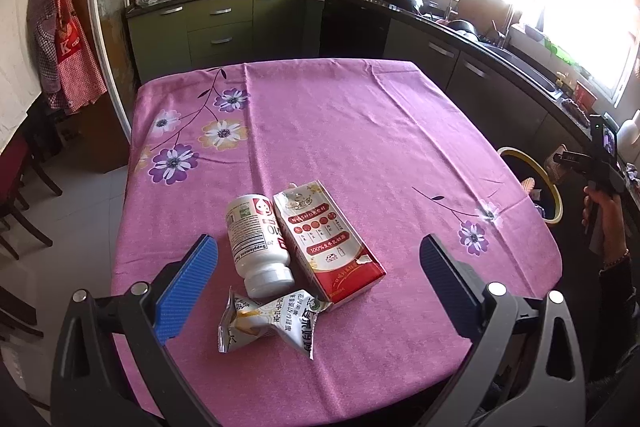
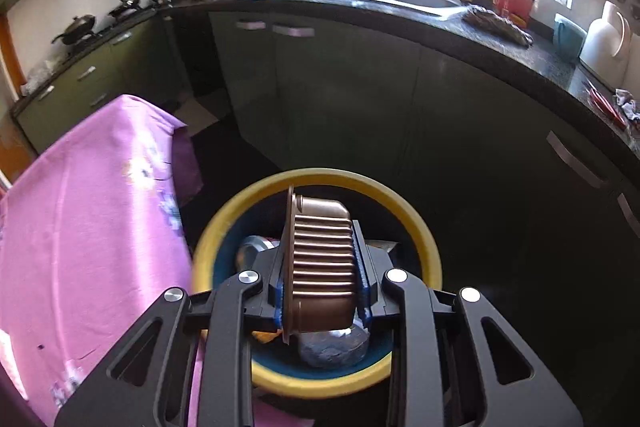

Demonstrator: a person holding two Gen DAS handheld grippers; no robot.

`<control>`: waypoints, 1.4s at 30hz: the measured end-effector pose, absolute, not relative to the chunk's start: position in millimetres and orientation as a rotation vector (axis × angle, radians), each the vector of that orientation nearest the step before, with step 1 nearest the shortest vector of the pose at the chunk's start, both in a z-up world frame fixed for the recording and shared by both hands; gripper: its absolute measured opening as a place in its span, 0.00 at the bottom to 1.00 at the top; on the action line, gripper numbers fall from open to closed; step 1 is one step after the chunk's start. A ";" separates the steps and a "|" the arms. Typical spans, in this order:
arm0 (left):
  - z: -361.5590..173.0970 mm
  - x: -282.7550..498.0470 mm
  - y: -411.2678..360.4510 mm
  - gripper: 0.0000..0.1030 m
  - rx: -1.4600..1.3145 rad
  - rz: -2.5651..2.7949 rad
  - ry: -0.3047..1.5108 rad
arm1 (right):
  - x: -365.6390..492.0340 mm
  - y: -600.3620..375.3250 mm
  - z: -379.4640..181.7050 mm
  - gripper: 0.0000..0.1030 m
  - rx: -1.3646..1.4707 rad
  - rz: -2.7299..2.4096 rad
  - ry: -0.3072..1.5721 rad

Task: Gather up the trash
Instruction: 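Carry the brown container over the bin and open the right gripper, then grasp the red-and-white milk carton with the left gripper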

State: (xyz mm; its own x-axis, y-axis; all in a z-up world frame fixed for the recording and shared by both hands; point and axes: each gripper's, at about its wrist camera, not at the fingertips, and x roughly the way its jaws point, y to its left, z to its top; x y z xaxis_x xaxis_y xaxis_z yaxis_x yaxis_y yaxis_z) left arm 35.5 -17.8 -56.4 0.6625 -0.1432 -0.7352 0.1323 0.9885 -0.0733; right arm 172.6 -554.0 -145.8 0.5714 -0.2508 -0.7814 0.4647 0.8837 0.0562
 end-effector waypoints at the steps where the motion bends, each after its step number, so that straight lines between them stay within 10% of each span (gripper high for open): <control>1: -56.1 36.1 -18.8 0.93 -0.013 -0.156 0.833 | 176.9 -560.5 -152.1 0.26 0.268 -0.442 0.875; 14: -66.1 46.4 -39.7 0.93 -0.022 -0.177 0.884 | 162.4 -546.2 -145.9 0.60 0.179 -0.415 0.756; 42: -126.2 93.6 -51.7 0.93 -0.174 -0.099 1.096 | 102.4 -408.4 -107.9 0.69 0.291 -0.016 0.616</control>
State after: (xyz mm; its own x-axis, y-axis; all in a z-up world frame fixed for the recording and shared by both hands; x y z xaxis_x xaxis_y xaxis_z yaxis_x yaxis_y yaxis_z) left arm 93.6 -51.7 -126.2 0.4549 -0.1657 -0.8750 -0.0058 0.9820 -0.1889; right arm 102.4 -408.4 -107.9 0.8175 0.0715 -0.5715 0.1007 0.9593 0.2640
